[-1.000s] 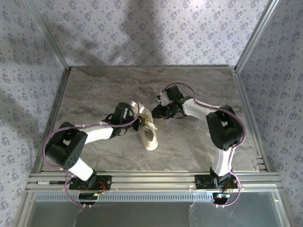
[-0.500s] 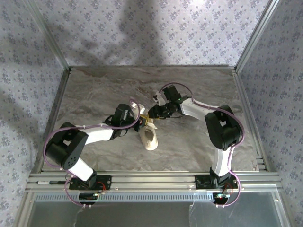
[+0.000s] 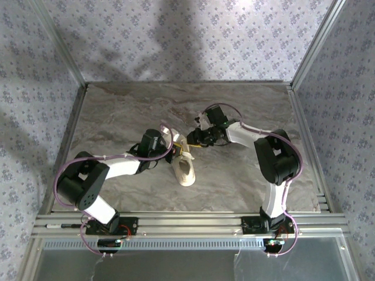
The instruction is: Tie the shoes
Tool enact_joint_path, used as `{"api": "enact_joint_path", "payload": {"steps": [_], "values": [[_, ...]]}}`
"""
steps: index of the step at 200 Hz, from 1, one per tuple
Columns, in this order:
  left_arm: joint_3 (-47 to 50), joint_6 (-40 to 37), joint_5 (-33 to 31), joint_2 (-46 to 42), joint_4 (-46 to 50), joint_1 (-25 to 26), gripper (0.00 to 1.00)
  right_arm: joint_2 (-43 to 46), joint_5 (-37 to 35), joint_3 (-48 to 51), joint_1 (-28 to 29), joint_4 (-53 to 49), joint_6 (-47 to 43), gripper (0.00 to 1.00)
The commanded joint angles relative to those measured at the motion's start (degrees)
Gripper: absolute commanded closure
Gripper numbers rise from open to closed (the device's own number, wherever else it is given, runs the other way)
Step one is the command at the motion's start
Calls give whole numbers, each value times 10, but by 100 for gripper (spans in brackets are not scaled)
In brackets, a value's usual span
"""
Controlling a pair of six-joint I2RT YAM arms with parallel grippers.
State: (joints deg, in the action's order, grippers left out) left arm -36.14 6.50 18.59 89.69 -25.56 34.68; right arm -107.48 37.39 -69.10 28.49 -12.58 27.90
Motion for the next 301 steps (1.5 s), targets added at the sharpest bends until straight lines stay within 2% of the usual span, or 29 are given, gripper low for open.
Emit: {"api": "enact_joint_path", "payload": {"steps": [1,56,119,183,260,301], "values": [[8,-12,23,3,-5,10,100,4,-5,3,-3,-2,16,68],[12,-12,25,4,-11,10,100,-19,25,-16,21,-10,5,73],[22,-14,29,-1,-29,10,100,-13,38,-13,27,3,18,73],[33,-27,29,-10,-50,15,100,2,44,3,34,32,41,70],[55,-44,22,-23,-101,24,100,22,52,39,36,52,51,60],[55,-50,20,-26,-109,27,100,25,75,48,36,74,58,58]]}}
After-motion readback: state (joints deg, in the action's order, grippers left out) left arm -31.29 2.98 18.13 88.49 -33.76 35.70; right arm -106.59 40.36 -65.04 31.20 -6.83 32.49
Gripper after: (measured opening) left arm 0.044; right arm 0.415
